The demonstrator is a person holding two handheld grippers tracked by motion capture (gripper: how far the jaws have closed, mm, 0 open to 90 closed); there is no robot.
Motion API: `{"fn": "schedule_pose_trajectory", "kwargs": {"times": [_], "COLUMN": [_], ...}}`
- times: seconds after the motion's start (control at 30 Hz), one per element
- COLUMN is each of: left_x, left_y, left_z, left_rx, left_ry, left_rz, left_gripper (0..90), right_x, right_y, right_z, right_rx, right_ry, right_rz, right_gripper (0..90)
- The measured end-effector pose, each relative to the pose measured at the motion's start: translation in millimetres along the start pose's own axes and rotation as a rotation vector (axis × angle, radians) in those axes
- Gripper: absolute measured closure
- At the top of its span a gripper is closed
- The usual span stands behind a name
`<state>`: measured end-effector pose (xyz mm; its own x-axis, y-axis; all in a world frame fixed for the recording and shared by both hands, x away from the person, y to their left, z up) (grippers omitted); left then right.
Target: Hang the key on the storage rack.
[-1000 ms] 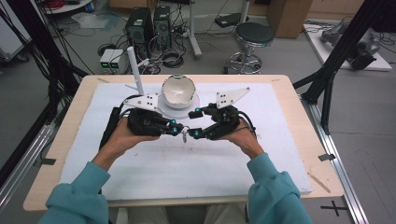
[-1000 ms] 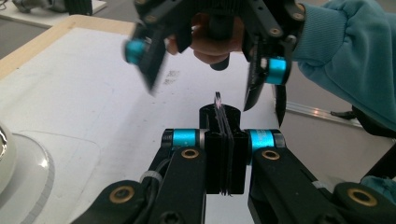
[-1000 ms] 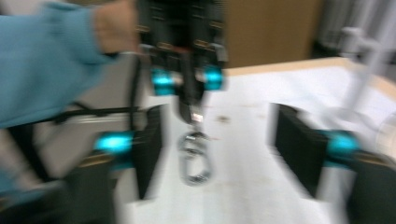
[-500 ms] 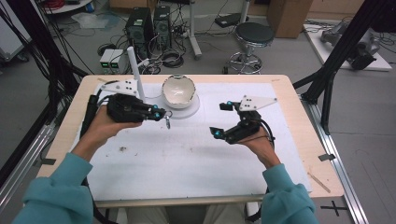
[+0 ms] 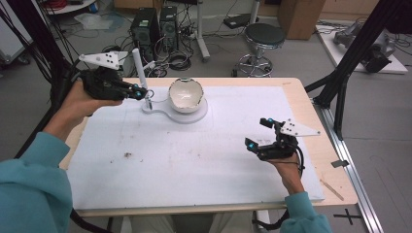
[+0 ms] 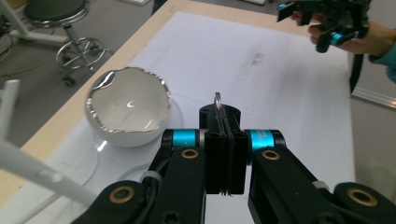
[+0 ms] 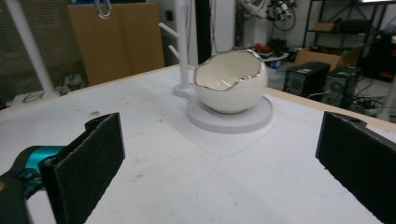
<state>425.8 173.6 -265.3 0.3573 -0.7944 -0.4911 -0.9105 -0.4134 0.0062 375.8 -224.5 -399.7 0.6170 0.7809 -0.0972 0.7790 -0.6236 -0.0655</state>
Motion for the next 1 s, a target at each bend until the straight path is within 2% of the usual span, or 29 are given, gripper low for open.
{"fn": "schedule_pose_trajectory", "kwargs": {"times": [0.1, 0.13, 0.17, 0.23, 0.37, 0.4, 0.57, 0.8, 1.0], "left_x": [-1.1, -1.0, -0.9, -0.6, 0.0, 0.3, 5.3, 14.6, 20.7], "left_y": [-11.1, -15.3, -18.8, -24.6, -35.3, -37.9, -49.7, -66.9, -77.6], "left_z": [1.1, 1.5, 1.9, 2.5, 3.7, 3.7, 6.9, 15.8, 22.2], "left_rx": [-0.005, -0.004, -0.016, -0.016, -0.02, -0.023, -0.029, -0.07, -0.091], "left_ry": [-0.021, -0.03, -0.039, -0.055, -0.089, -0.092, -0.111, -0.14, -0.164], "left_rz": [-0.01, -0.026, -0.027, -0.037, -0.049, -0.054, -0.074, -0.093, -0.115], "left_gripper": [88.6, 88.6, 88.6, 88.6, 88.6, 88.6, 88.6, 88.6, 88.6], "right_x": [-8.5, -10.8, -12.6, -15.8, -18.5, -18.8, -21.3, -31.8, -34.9], "right_y": [6.3, 7.7, 9.1, 11.7, 15.0, 15.0, 14.2, 20.8, 22.8], "right_z": [7.2, 9.8, 12.4, 18.2, 29.0, 30.4, 37.9, 48.6, 55.9], "right_rx": [-0.004, 0.003, 0.01, 0.017, 0.002, -0.013, -0.047, -0.03, -0.032], "right_ry": [0.004, 0.007, 0.011, 0.021, 0.006, 0.011, 0.011, 0.05, 0.057], "right_rz": [0.037, 0.044, 0.048, 0.071, 0.106, 0.113, 0.126, 0.154, 0.16], "right_gripper": [0.4, 0.4, 0.4, 0.5, 0.5, 0.4, 0.4, 0.4, 0.4]}}
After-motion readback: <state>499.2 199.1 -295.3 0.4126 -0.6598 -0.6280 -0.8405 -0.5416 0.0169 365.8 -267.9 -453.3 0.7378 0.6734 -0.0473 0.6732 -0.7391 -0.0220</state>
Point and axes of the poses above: each handheld gripper's, and its own axes: x roughly forward along the jaws, z roughly out of its underside, y roughly to its right, the point moved 7 cm from there along x, roughly forward along the jaws, and after that the axes turned 4 degrees about y, right-handed, at the moved point
